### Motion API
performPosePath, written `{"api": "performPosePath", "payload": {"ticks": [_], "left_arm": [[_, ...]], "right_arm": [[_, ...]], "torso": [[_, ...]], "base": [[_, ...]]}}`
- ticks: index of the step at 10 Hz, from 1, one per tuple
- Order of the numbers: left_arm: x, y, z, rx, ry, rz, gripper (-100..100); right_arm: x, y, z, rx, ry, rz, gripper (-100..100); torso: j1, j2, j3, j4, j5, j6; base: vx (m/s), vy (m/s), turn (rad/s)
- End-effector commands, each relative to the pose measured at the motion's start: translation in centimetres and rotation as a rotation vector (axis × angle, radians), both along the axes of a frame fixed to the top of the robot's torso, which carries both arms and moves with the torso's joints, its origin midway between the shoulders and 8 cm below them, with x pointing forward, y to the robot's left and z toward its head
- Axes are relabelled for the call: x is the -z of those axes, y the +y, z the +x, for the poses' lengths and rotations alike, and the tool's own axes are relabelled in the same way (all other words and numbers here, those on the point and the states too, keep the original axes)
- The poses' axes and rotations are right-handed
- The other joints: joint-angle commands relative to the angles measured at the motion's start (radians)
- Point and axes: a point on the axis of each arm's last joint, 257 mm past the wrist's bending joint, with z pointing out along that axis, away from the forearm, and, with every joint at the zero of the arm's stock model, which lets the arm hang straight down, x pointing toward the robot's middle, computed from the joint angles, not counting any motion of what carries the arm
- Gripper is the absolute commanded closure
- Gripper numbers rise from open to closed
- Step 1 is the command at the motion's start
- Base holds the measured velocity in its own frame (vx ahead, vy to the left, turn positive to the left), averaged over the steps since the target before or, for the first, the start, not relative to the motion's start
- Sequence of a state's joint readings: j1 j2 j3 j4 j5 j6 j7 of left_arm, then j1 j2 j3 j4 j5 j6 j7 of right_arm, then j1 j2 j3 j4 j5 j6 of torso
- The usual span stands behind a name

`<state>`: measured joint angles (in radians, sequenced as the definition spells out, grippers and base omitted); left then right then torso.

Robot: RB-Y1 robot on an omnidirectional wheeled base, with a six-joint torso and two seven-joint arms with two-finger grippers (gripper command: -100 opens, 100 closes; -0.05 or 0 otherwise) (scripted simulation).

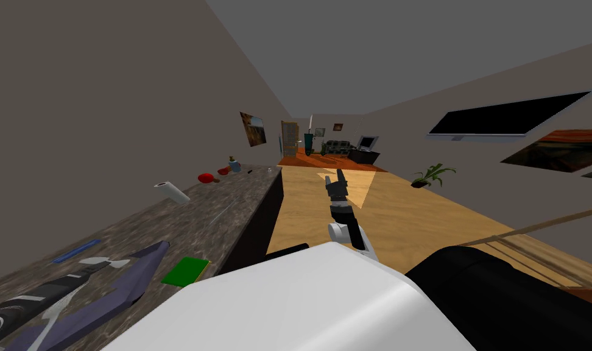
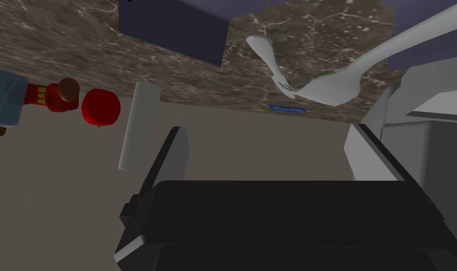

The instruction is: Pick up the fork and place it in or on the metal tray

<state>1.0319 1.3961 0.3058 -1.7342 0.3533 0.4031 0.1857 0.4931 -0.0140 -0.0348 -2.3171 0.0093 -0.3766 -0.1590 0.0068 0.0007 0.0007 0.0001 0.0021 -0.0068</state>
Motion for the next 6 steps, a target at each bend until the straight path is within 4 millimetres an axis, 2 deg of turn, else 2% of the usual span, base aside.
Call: {"api": "performPosePath", "payload": {"ticks": [1,6], "left_arm": [[-1.3,-0.6,1.4,0.015,-0.002,0.003,-100],[-4.0,-3.4,5.7,0.069,0.003,0.002,-100]], "right_arm": [[0.0,0.0,0.0,0.0,0.0,0.0,0],[0.0,0.0,0.0,0.0,0.0,0.0,0]], "torso": [[0.0,0.0,0.0,0.0,0.0,0.0],[-0.001,0.0,0.0,0.0,0.0,0.0]], "base": [[-0.021,0.021,0.09],[-0.015,0.013,0.081]]}}
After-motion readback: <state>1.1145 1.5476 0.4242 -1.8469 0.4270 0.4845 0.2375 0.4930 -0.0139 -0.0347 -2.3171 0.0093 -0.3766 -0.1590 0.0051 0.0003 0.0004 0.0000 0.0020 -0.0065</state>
